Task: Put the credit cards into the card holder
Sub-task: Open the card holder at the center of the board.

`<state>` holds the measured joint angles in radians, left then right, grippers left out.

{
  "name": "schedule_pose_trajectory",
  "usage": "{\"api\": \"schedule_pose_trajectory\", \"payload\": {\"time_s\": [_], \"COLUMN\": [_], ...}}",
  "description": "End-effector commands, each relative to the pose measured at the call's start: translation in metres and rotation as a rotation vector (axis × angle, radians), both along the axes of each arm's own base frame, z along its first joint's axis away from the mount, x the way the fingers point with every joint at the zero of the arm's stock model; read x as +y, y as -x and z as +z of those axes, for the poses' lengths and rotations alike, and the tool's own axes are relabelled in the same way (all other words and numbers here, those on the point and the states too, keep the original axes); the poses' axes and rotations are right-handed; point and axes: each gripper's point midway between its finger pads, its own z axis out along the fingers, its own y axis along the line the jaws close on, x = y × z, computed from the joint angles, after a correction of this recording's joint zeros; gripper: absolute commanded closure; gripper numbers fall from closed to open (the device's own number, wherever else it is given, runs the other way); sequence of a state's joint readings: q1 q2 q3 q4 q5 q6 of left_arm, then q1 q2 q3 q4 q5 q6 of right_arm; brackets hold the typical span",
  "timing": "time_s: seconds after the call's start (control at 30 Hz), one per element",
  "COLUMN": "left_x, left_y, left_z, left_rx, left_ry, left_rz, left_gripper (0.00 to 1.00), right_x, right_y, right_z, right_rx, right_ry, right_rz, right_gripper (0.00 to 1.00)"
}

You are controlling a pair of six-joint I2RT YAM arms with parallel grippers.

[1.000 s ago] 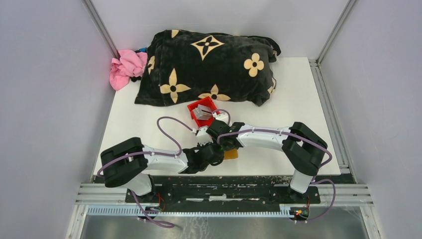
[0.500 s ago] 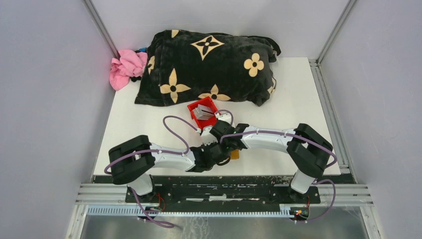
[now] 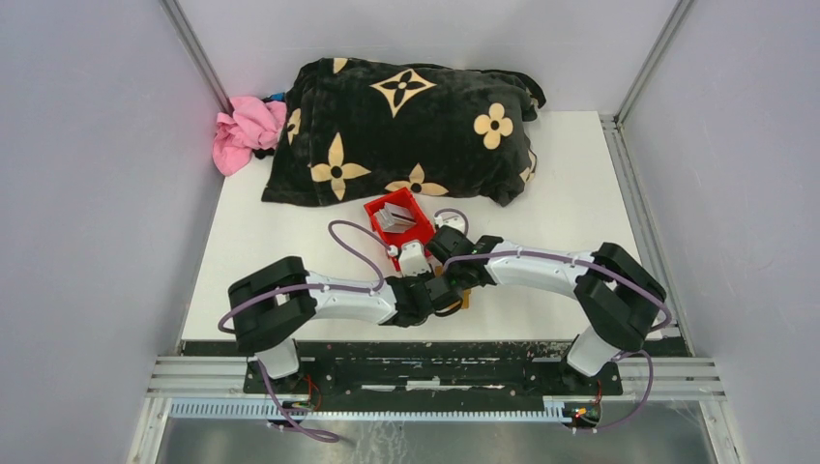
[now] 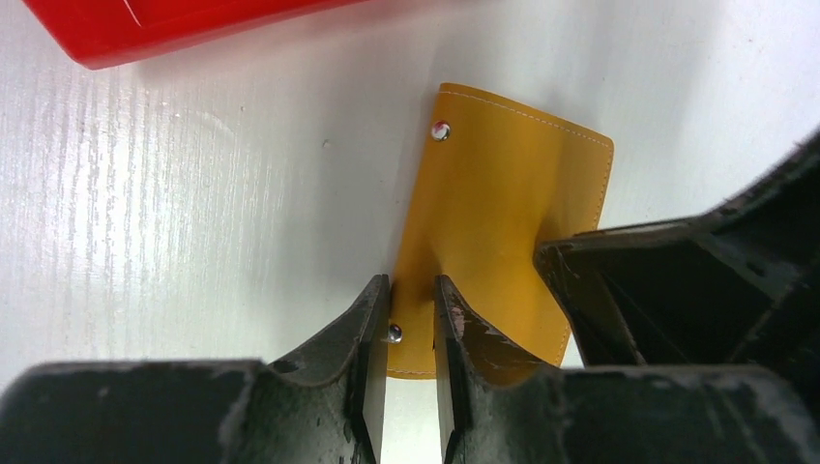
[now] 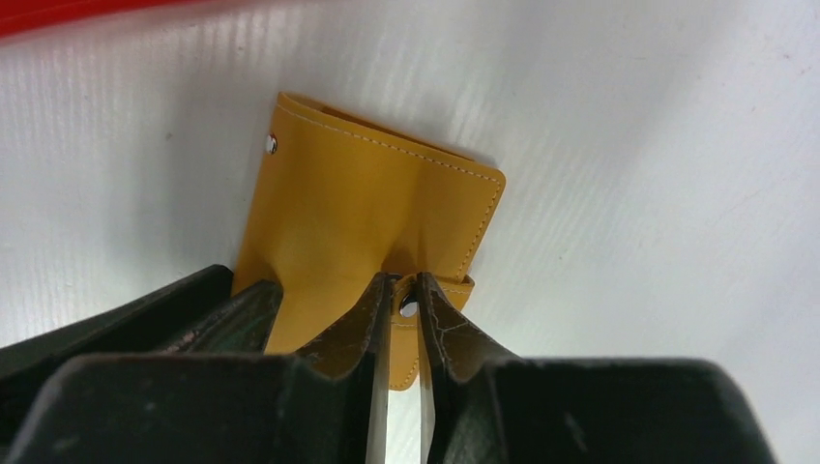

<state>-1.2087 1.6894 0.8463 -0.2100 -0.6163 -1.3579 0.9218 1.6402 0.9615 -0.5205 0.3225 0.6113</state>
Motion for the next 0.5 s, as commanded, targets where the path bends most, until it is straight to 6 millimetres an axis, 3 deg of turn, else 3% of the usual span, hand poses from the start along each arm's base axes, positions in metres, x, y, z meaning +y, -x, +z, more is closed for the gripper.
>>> {"api": "schedule_pose_trajectory", "payload": {"time_s": [0.0,0.27,0.47], "left_x": [0.033,0.05,0.066], "left_y": [0.01,0.014,0.02], "left_z": [-0.029,-0.032,-0.032], "left_rx": [0.079,0.107,0.123], "left_ry": [-0.158,-0.209,-0.214], "left_rz": [0.072,0.15,0.21], "left_gripper": [0.75,0.76,0.76], "right_x": [-0.022,-0.04,-0.056], "right_y": [0.013,0.007,0.01], "right_z": [0.005,0.023,0.016], "right_rx": [0.066,0.046,0.058], "right_ry": [-0.005,-0.072,-0.053], "right_rz": [-0.011,-0.07,-0.1], "right_gripper": [0.95,0.97,0.95]}}
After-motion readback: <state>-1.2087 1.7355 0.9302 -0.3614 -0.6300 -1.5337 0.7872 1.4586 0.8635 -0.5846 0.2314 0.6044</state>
